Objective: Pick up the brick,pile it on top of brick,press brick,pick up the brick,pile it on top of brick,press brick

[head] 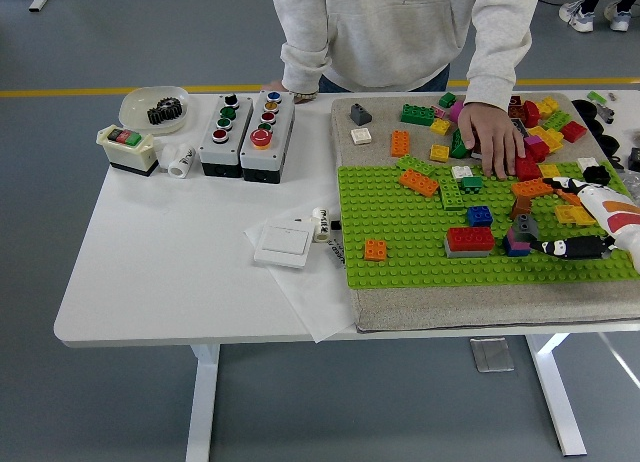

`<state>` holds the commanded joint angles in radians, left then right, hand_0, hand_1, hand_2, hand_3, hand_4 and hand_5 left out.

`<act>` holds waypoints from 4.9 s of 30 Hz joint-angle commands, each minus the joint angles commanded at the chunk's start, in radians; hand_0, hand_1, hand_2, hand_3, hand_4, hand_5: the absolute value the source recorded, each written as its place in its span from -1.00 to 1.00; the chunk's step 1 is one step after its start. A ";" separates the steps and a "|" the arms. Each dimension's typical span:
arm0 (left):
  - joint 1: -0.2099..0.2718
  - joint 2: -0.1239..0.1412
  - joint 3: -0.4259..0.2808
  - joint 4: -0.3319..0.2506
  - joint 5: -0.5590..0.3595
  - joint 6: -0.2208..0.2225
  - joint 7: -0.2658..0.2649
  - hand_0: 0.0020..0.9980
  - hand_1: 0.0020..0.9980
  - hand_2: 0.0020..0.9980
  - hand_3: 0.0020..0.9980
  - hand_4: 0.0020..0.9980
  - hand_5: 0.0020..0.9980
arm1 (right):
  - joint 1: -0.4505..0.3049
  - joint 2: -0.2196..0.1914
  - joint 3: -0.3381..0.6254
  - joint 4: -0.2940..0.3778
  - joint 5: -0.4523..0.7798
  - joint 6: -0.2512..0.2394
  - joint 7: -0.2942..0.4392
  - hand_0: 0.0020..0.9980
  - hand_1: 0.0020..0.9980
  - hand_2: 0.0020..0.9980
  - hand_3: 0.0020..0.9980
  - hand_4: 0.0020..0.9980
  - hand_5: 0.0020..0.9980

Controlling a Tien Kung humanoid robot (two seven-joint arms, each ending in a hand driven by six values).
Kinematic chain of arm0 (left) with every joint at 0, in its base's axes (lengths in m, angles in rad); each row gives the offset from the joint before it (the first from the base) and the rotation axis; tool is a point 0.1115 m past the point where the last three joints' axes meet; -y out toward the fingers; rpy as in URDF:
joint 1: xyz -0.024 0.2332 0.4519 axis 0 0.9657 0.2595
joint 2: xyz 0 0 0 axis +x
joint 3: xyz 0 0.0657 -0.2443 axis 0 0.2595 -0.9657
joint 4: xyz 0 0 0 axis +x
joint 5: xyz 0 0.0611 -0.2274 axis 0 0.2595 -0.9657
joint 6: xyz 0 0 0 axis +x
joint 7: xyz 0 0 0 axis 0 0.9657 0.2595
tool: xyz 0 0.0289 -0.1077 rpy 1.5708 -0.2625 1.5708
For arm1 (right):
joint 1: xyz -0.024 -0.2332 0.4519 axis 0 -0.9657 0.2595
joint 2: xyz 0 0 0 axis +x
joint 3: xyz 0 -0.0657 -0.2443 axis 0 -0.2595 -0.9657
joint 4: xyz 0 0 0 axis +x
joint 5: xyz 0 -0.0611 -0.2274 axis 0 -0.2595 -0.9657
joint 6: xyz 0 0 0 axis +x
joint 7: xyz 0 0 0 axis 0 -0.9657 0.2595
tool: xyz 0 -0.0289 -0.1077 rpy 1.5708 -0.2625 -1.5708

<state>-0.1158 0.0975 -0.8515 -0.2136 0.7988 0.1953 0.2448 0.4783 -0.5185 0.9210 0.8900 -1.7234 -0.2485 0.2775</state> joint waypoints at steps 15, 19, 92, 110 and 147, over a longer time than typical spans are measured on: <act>-0.004 -0.001 0.006 -0.001 -0.007 0.000 0.000 0.53 0.60 0.58 0.35 0.53 0.29 | 0.010 -0.002 0.001 -0.010 0.009 -0.002 -0.001 0.89 0.71 0.73 0.79 1.00 -0.27; -0.004 -0.001 0.006 -0.001 -0.008 0.000 0.000 0.53 0.60 0.58 0.35 0.53 0.29 | 0.011 -0.002 0.001 -0.012 0.006 0.000 -0.003 0.89 0.71 0.73 0.79 1.00 -0.27; 0.000 0.006 -0.006 0.001 0.021 -0.007 0.003 0.53 0.60 0.58 0.36 0.54 0.28 | -0.127 -0.168 0.061 0.579 -0.136 0.207 -0.182 0.38 0.36 0.39 0.15 -0.08 -0.60; -0.003 0.005 0.002 0.000 0.008 -0.006 0.002 0.53 0.60 0.58 0.36 0.54 0.28 | -0.119 -0.164 0.046 0.521 -0.145 0.217 -0.184 0.39 0.38 0.40 0.15 -0.02 -0.59; -0.007 0.005 0.011 0.000 -0.007 -0.005 0.000 0.52 0.60 0.58 0.36 0.55 0.29 | -0.108 -0.153 0.023 0.459 -0.132 0.212 -0.188 0.40 0.40 0.44 0.17 0.08 -0.55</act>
<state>-0.1226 0.1026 -0.8406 -0.2136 0.7921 0.1906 0.2447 0.3699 -0.6716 0.9438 1.3491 -1.8558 -0.0366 0.0898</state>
